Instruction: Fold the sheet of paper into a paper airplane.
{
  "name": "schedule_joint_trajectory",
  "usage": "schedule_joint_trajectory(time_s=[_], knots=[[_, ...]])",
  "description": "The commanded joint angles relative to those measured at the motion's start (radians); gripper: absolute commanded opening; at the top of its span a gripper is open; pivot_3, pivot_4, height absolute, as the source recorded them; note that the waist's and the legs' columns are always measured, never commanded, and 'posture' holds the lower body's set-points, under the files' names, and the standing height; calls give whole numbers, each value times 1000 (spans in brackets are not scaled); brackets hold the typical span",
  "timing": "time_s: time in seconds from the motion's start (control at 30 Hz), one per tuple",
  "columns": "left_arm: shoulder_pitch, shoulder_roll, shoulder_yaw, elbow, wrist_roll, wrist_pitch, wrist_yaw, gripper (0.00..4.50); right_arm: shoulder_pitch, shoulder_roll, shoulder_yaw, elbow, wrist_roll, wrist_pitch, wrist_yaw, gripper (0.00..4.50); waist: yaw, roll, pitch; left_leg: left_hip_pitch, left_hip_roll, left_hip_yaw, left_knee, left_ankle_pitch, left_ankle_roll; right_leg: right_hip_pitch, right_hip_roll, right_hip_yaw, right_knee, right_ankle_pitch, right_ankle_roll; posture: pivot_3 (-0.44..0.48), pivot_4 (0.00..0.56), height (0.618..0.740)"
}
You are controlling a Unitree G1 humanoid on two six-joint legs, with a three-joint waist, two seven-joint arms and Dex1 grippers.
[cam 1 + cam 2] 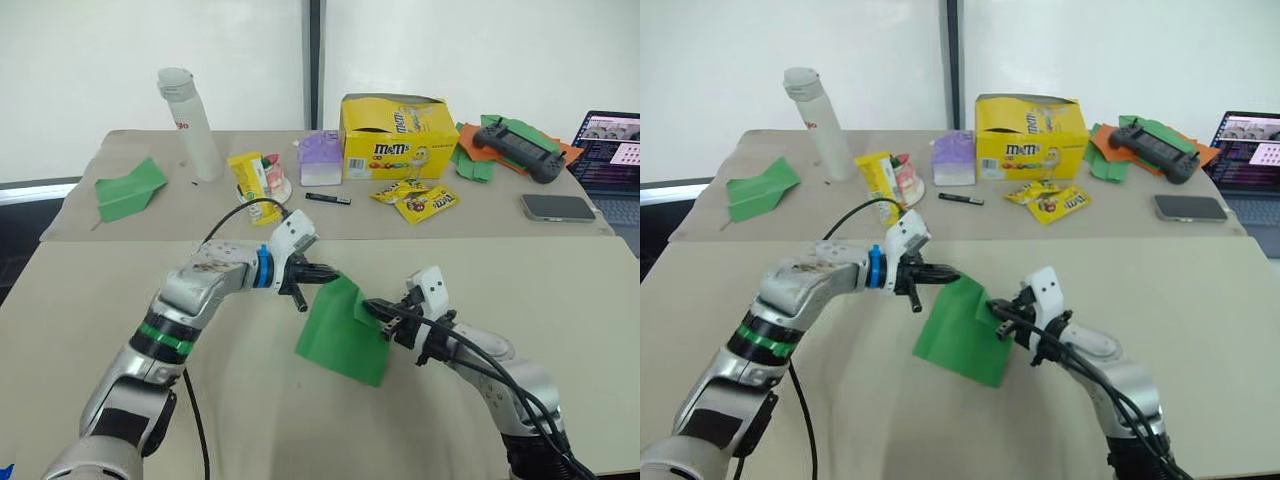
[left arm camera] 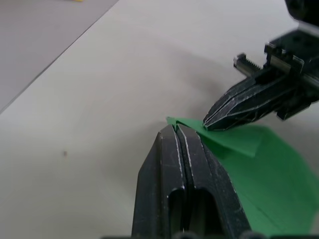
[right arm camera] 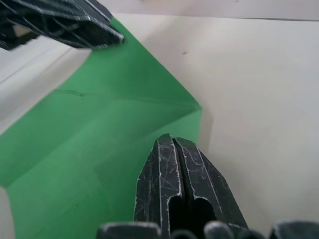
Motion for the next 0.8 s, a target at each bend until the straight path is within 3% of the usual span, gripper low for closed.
schedule_joint_trajectory(time_s=[0.03, 0.13, 0.23, 0.5, 0.8], knots=[[-67, -21, -30, 100, 95, -218, -83, 25, 0, -8, 1, -44, -1, -8, -14, 0, -1, 0, 0, -1, 0, 0, 0, 0, 0, -1, 0, 0, 0, 0, 0, 0, 150, 740], [-90, -34, -69, 182, 196, -404, -106, 25, 20, -15, 22, -44, -17, -14, -22, 0, -4, 0, 0, -4, 0, 1, 0, 0, 0, -5, 0, 1, 2, 0, 0, 0, 150, 740], [-57, -54, -99, 160, 260, -547, -115, 25, 52, -24, 51, -51, -38, -4, -35, 0, -3, 0, 0, -4, -1, 1, 0, 0, 0, -5, 0, 0, 3, 0, 0, 0, 150, 740], [63, -36, -113, 47, 353, -631, -110, 25, 31, -26, 37, -33, -29, -11, -36, 0, -4, 0, 0, -3, 0, 1, 3, 1, 1, -4, 1, 1, 6, 0, 0, 0, 150, 740], [116, -12, -111, 65, 470, -723, -67, 25, -7, -5, 14, -20, -4, -25, -31, 0, -4, 0, 0, -3, 0, 1, 4, 1, 1, -4, 1, 1, 6, 0, 0, 0, 150, 740]])
